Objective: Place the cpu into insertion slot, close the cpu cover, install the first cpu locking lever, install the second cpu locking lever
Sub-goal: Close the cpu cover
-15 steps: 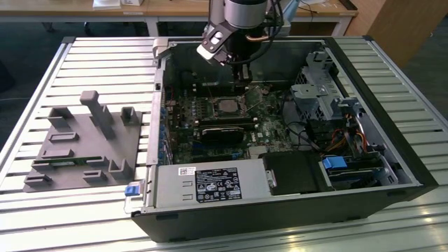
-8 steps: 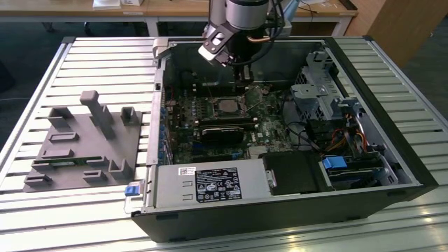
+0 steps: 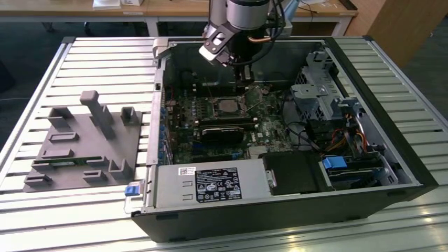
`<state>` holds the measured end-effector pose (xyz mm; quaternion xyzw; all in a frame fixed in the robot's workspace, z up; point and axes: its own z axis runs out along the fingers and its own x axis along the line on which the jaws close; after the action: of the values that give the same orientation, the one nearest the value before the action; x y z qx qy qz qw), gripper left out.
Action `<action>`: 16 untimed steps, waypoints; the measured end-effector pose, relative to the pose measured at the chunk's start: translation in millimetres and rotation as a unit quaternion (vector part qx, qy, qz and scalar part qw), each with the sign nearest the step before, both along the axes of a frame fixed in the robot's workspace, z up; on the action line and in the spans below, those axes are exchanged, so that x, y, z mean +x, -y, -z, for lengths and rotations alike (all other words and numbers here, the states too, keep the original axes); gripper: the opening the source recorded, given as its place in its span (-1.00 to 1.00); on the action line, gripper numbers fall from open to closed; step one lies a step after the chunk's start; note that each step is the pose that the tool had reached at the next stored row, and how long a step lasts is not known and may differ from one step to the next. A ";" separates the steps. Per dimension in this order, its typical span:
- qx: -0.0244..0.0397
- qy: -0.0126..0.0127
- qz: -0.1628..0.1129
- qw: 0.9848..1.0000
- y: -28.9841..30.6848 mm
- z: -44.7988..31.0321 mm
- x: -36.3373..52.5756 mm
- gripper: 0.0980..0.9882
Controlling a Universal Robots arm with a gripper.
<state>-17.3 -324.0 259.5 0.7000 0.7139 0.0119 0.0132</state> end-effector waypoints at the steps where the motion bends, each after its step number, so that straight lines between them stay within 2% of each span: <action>1: 0.000 0.000 0.000 1.000 0.0 0.0 0.3 -0.96; 16: 0.000 0.000 0.000 1.000 0.0 0.0 1.7 -0.96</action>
<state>-15.6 -323.9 259.5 0.7000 0.7139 0.0119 0.0132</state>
